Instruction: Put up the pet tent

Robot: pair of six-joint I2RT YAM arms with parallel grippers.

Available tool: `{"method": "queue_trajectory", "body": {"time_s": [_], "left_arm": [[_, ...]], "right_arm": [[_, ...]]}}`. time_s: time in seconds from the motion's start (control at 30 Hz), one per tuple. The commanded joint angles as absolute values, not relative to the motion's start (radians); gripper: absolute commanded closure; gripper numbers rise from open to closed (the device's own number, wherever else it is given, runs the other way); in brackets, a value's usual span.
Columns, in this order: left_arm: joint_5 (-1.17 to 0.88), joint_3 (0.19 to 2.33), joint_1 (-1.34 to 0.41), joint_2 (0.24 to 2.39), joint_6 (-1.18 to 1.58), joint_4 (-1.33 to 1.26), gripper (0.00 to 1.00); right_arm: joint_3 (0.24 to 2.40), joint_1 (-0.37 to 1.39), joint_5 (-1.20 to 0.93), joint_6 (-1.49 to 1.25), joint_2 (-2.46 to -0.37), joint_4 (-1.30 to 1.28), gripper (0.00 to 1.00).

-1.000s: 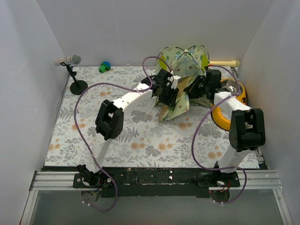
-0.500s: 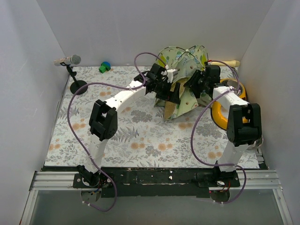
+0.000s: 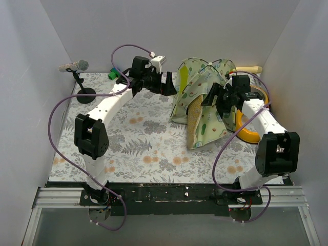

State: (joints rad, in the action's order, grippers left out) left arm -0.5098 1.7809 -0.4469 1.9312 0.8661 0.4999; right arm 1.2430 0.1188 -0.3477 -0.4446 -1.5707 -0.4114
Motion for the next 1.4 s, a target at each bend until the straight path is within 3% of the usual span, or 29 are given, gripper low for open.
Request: {"method": "queue_trajectory", "body": {"time_s": [0.0, 0.2, 0.27, 0.43, 0.5, 0.53, 0.57, 0.8, 0.83, 0.9, 1.1, 1.2, 1.37], "left_arm": [[-0.56, 1.776, -0.471, 1.914, 0.661, 0.44, 0.02], [-0.516, 1.896, -0.554, 2.061, 0.531, 0.403, 0.02], [-0.479, 1.923, -0.561, 2.101, 0.561, 0.397, 0.09], [-0.402, 1.936, -0.535, 2.117, 0.693, 0.436, 0.6], [-0.374, 1.881, -0.509, 2.088, 0.756, 0.425, 0.93], [-0.344, 1.861, -0.494, 2.076, 0.793, 0.425, 1.0], [-0.312, 1.847, -0.482, 2.068, 0.837, 0.434, 1.0], [-0.166, 1.708, -0.443, 1.962, 0.974, 0.443, 1.0], [-0.181, 1.695, -0.445, 1.953, 0.979, 0.443, 0.88], [-0.222, 1.687, -0.443, 1.944, 0.983, 0.442, 0.51], [-0.265, 1.597, -0.437, 1.748, 0.838, 0.37, 0.02], [-0.423, 1.5, -0.463, 1.597, 0.755, 0.374, 0.02], [-0.397, 1.382, -0.661, 1.519, 0.756, 0.437, 0.02]], "right_arm": [[1.243, 0.101, -0.356, -0.37, -1.499, -0.514, 0.12], [1.218, 0.095, -0.357, -0.41, -1.56, -0.336, 0.13], [1.244, 0.098, -0.371, -0.426, -1.588, -0.301, 0.13], [1.305, 0.165, -0.383, -0.443, -1.646, -0.224, 0.13], [1.319, 0.205, -0.373, -0.46, -1.666, -0.204, 0.12], [1.331, 0.222, -0.374, -0.465, -1.681, -0.21, 0.11], [1.344, 0.235, -0.371, -0.472, -1.692, -0.23, 0.1], [1.364, 0.213, -0.252, -0.48, -1.64, -0.439, 0.07], [1.327, 0.21, -0.268, -0.485, -1.623, -0.413, 0.07], [1.286, 0.21, -0.31, -0.492, -1.609, -0.361, 0.07], [1.313, 0.193, -0.33, -0.509, -1.658, -0.345, 0.06], [1.272, 0.186, -0.406, -0.552, -1.626, -0.315, 0.06], [1.23, 0.193, -0.397, -0.578, -1.585, -0.305, 0.06]]}}
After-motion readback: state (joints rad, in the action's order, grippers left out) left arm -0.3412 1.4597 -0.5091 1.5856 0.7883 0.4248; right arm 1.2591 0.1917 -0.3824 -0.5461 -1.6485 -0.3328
